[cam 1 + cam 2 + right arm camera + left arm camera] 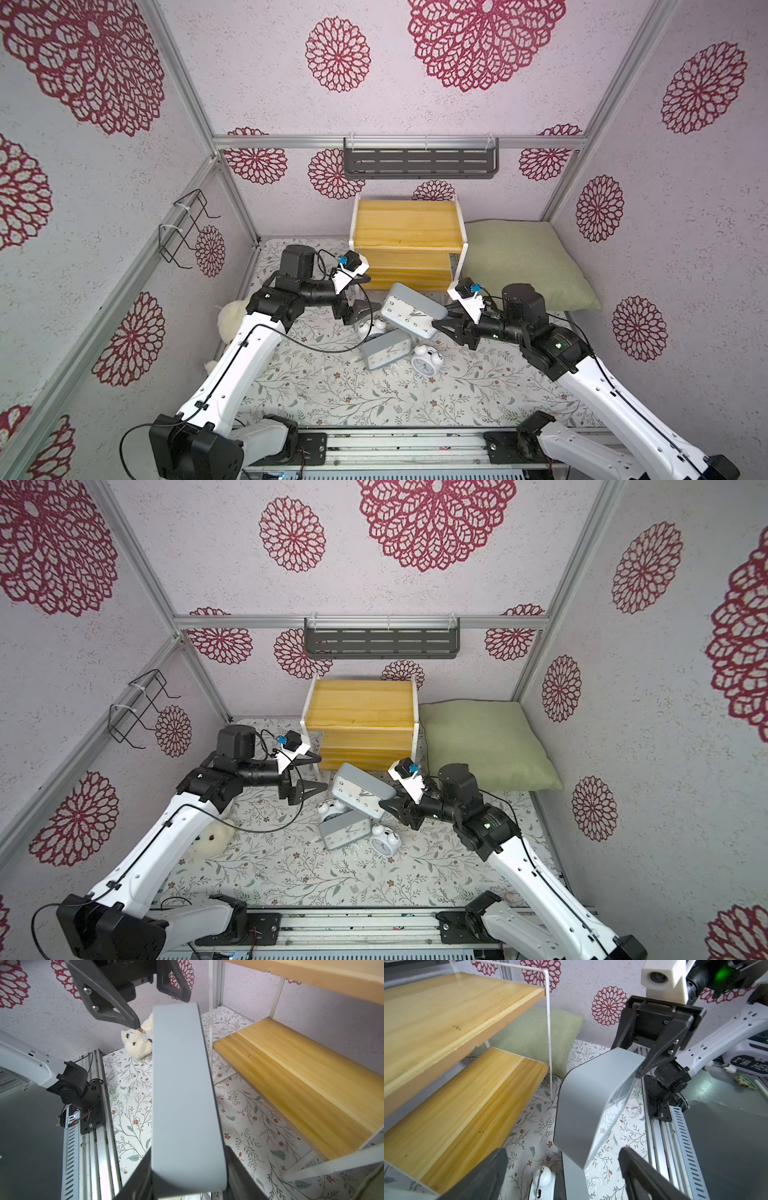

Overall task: Place the alarm clocks on the shelf by style
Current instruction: Pick up the alarm from the center of the board.

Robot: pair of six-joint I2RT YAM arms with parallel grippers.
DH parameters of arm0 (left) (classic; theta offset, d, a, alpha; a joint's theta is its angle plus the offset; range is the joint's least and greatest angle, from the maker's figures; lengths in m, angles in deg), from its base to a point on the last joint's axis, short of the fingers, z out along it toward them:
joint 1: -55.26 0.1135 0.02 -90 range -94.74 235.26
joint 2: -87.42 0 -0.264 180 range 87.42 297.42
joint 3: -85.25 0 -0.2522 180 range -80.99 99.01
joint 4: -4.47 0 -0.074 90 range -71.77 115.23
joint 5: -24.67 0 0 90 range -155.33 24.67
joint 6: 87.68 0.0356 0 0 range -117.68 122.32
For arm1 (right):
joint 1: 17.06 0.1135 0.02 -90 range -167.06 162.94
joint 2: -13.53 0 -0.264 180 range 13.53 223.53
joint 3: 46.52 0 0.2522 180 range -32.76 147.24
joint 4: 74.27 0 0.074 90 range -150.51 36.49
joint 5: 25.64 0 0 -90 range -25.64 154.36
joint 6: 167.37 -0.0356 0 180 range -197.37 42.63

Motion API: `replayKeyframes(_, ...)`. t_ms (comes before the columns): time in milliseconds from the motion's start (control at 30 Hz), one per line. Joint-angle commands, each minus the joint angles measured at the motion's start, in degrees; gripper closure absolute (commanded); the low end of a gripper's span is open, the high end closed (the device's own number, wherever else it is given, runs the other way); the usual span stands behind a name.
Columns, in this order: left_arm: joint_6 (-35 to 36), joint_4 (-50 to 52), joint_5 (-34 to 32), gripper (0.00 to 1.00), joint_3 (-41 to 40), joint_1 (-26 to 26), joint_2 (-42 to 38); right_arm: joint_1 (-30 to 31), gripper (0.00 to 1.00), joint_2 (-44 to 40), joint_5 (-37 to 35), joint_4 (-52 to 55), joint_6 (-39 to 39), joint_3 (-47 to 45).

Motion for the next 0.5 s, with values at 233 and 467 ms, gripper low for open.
replayKeyframes(233, 9.51, 11.89, 6.68, 0.08, 5.83, -0.86, 5.44, 0.28, 0.90, 1.05, 5.50, -3.35, 4.86, 4.67)
replayKeyframes(467, 12.46, 15.93, 9.30, 0.09, 7.95, -1.84, 7.79, 0.27, 0.90, 2.96, 7.70, -3.13, 6.72, 6.47)
